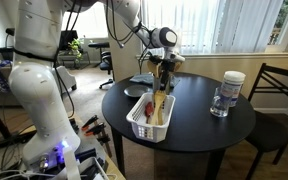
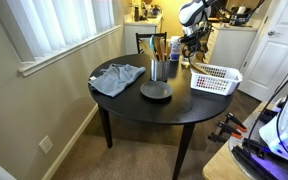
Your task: Put one wooden spoon from the basket in the silver container.
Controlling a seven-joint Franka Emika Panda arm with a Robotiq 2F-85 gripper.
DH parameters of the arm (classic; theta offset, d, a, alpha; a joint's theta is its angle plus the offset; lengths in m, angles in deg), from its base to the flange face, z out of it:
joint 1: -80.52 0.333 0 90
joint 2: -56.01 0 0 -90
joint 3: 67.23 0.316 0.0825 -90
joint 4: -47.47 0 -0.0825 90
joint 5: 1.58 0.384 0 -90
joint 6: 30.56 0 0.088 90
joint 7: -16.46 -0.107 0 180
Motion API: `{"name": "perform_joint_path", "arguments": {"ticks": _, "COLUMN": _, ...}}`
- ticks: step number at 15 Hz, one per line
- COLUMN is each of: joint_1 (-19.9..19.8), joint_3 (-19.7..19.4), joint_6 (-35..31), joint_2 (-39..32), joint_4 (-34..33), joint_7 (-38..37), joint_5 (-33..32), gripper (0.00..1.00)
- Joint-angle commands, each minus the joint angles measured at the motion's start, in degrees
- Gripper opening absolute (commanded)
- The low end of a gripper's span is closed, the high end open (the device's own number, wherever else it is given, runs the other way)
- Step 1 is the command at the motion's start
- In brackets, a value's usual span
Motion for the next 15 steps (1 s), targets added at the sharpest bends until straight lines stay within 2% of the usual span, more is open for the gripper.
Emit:
{"name": "perform_joint_path", "arguments": {"ticks": 1, "joint_1": 0.7, "joint_3": -1.1, "joint_6": 4.0, "joint_2": -0.6, "joint_4": -1.7, "joint_7": -0.3, "joint_5": 0.5, "gripper": 1.0}}
{"name": "perform_joint_path", "arguments": {"ticks": 6, "joint_1": 0.8, "joint_3": -1.4, "joint_6": 11.6, "joint_2": -1.2, "joint_4": -4.1, "joint_7": -1.0, "joint_5": 0.2, "gripper": 1.0}}
{"name": "perform_joint_path", "arguments": {"ticks": 12, "joint_1": 0.7, "joint_3": -1.4, "joint_6": 14.7, "joint_2": -1.2, "joint_4": -5.5, "joint_7": -0.1, "joint_5": 0.1, "gripper": 1.0}}
{"name": "perform_joint_path", "arguments": {"ticks": 13, "joint_1": 0.6, "joint_3": -1.2, "joint_6": 14.4, "joint_2": -1.0, "joint_4": -5.3, "joint_7": 0.9, "joint_5": 0.0, "gripper": 0.75}}
{"name": "perform_joint_path", "arguments": {"ticks": 14, "joint_1": 0.6, "joint_3": -1.2, "joint_6": 14.4, "joint_2": -0.9, "joint_4": -5.2, "joint_7": 0.9, "joint_5": 0.0, "gripper": 0.74}}
{"name": "perform_joint_path", "arguments": {"ticks": 15, "joint_1": 0.6, "joint_3": -1.2, "joint_6": 14.3, "joint_2": -0.9, "joint_4": -5.2, "joint_7": 1.0, "joint_5": 0.0, "gripper": 0.67}}
